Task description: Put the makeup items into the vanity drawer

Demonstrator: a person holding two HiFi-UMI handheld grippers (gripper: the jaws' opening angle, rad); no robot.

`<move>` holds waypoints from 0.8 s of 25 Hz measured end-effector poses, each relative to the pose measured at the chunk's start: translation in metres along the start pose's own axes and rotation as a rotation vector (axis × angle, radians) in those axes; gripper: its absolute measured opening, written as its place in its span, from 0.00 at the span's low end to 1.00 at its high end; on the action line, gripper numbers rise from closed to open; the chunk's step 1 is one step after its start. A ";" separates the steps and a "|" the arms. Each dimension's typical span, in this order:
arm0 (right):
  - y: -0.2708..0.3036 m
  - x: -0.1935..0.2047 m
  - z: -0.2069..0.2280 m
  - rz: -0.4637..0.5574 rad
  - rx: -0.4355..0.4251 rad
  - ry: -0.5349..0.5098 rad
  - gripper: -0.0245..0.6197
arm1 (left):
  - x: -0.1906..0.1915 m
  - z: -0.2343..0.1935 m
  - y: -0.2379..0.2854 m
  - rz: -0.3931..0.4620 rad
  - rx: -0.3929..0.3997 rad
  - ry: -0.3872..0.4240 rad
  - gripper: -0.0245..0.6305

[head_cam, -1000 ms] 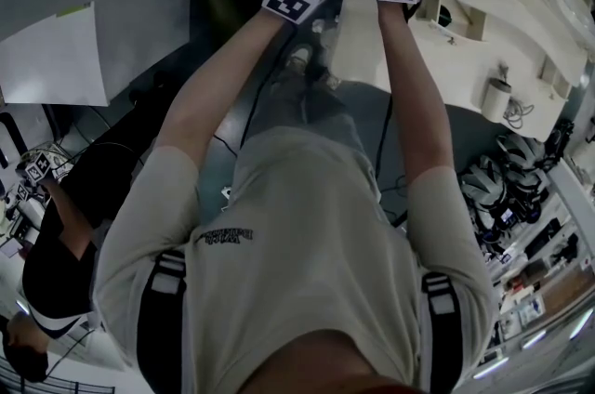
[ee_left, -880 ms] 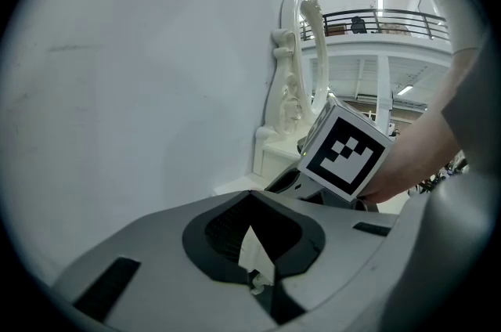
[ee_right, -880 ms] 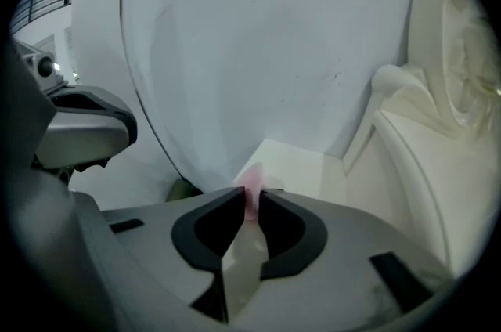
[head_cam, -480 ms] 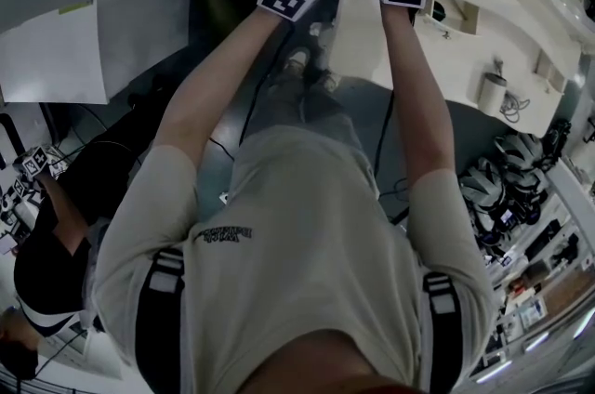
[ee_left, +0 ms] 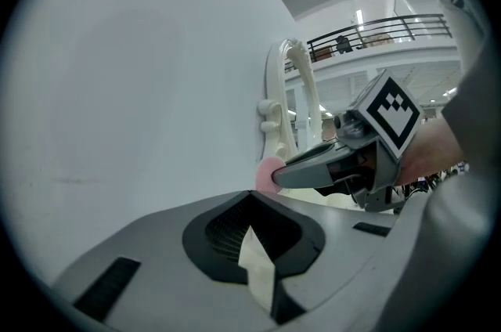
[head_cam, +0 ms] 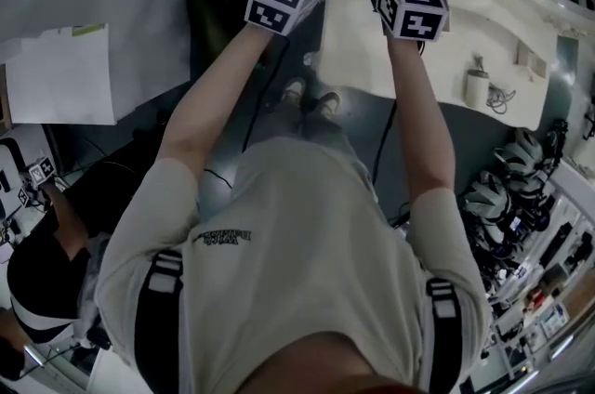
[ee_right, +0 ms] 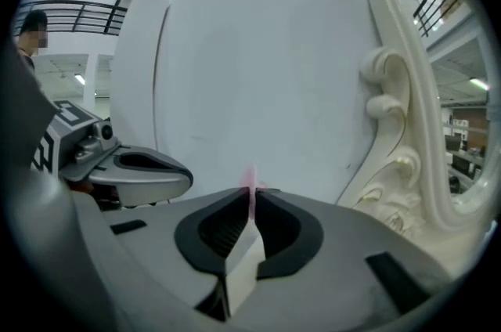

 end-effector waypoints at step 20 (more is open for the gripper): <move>-0.248 -0.083 -0.005 0.299 0.024 -0.097 0.07 | -0.151 0.116 -0.098 0.229 0.171 0.146 0.06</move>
Point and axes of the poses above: the fingertips, and each gripper's own axes: y forward along the fingers, z to its right, x out of its underside, the point moved 6 cm from there along -y, backward along the fingers, and after that the axes turned 4 degrees about x, right-handed, at the moved point
